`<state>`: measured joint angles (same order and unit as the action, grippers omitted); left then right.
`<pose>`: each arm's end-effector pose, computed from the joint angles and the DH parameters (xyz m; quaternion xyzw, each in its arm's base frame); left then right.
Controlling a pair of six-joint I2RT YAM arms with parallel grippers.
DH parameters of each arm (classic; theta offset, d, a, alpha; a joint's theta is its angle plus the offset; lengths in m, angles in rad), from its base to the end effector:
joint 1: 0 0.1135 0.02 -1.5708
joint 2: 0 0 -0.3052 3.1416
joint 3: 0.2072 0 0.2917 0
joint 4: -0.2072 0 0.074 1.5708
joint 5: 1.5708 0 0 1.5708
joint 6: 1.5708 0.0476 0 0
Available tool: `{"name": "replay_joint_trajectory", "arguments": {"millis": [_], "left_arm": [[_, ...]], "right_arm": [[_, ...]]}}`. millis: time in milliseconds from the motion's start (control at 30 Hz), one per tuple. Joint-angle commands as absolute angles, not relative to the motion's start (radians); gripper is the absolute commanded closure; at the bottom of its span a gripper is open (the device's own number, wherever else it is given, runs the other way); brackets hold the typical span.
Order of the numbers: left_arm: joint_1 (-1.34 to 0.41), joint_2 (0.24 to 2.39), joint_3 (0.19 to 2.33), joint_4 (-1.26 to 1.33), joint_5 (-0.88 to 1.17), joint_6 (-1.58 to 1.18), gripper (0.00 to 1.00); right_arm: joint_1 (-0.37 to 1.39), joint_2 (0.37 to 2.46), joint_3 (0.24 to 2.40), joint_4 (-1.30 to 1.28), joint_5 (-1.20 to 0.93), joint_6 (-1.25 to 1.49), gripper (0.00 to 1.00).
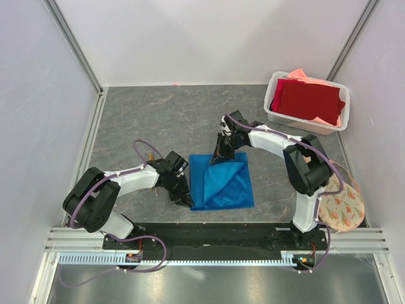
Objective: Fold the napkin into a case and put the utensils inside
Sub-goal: Fold the top corner of the square-folded napkin at the center of the board.
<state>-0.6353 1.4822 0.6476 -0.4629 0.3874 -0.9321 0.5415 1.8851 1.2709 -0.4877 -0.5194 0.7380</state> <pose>0.1994 -0.1694 0.1326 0.1178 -0.9653 0.2294 0.0399 0.3600 0.2441 0.1854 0.0328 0.9413 0.3344 0.0310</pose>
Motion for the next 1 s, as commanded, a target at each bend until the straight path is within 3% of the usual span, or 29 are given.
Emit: {"name": "replay_joint_trajectory", "arguments": {"millis": [0, 533, 967], "left_arm": [[-0.637, 1.519, 0.643, -0.437, 0.383, -0.884, 0.77], [-0.641, 1.513, 0.600, -0.416, 0.391, -0.882, 0.78], [-0.650, 1.514, 0.606, -0.414, 0.391, -0.884, 0.78]], "right_arm": [[0.554, 2.000, 1.423, -0.474, -0.568, 0.753, 1.00], [0.588, 2.148, 1.571, -0.466, -0.586, 0.762, 1.00], [0.597, 2.198, 1.618, -0.466, -0.600, 0.764, 0.87]]}}
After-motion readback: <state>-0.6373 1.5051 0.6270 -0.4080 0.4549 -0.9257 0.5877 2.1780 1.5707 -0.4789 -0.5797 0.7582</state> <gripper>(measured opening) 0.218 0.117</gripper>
